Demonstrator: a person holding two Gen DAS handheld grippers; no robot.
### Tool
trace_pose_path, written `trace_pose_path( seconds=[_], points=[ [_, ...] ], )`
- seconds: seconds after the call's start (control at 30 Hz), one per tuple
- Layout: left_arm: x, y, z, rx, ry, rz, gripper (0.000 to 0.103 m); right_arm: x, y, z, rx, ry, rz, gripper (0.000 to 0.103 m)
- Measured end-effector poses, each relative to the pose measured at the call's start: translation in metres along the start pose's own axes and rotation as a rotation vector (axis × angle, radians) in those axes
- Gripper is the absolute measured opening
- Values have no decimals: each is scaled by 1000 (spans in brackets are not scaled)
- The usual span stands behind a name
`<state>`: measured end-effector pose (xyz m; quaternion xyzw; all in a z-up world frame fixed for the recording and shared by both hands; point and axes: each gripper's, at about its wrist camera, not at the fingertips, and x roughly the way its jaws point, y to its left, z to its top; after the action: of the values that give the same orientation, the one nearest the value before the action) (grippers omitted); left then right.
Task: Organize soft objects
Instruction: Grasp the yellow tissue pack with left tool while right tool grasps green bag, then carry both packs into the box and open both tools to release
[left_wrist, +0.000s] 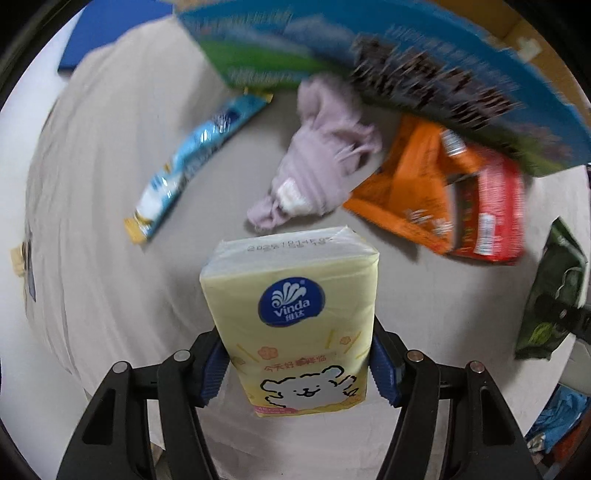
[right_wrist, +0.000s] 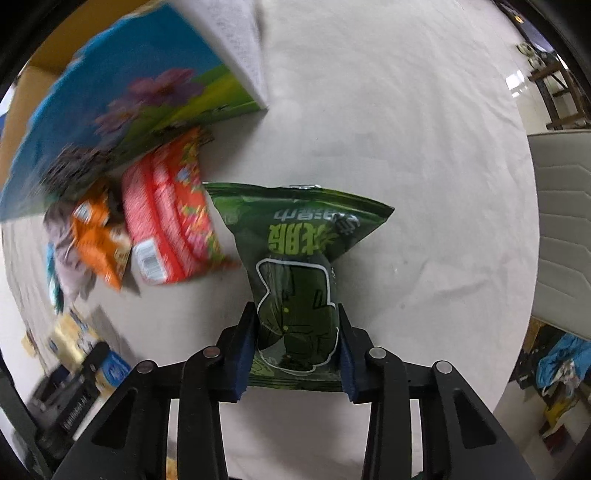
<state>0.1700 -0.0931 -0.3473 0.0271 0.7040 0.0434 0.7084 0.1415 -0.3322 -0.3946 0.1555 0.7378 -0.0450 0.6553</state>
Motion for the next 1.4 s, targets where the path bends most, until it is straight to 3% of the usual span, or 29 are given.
trace_pose_path(
  seconds=[0.27, 0.47, 0.73, 0.83, 1.07, 1.2, 1.4],
  points=[
    [-89, -19, -11, 29, -144, -82, 63, -52, 21, -48, -144, -75, 47, 39],
    [-155, -15, -14, 73, -259, -147, 63, -120, 35, -72, -197, -181, 105, 39],
    [-212, -3, 24, 138, -343, -270, 63, -220, 68, -72, -237, -307, 146, 39],
    [-218, 3, 52, 163, -357, -279, 63, -243, 75, -50, -227, -340, 137, 39],
    [-199, 1, 135, 216, -311, -279, 63, -242, 99, 25, -189, -352, 107, 39],
    [-174, -6, 188, 234, -249, -293, 63, -225, 116, 82, -173, -343, 81, 39],
    [-114, -24, 258, 255, -86, -358, 63, -181, 139, 158, -204, -265, 53, 39]
  ],
)
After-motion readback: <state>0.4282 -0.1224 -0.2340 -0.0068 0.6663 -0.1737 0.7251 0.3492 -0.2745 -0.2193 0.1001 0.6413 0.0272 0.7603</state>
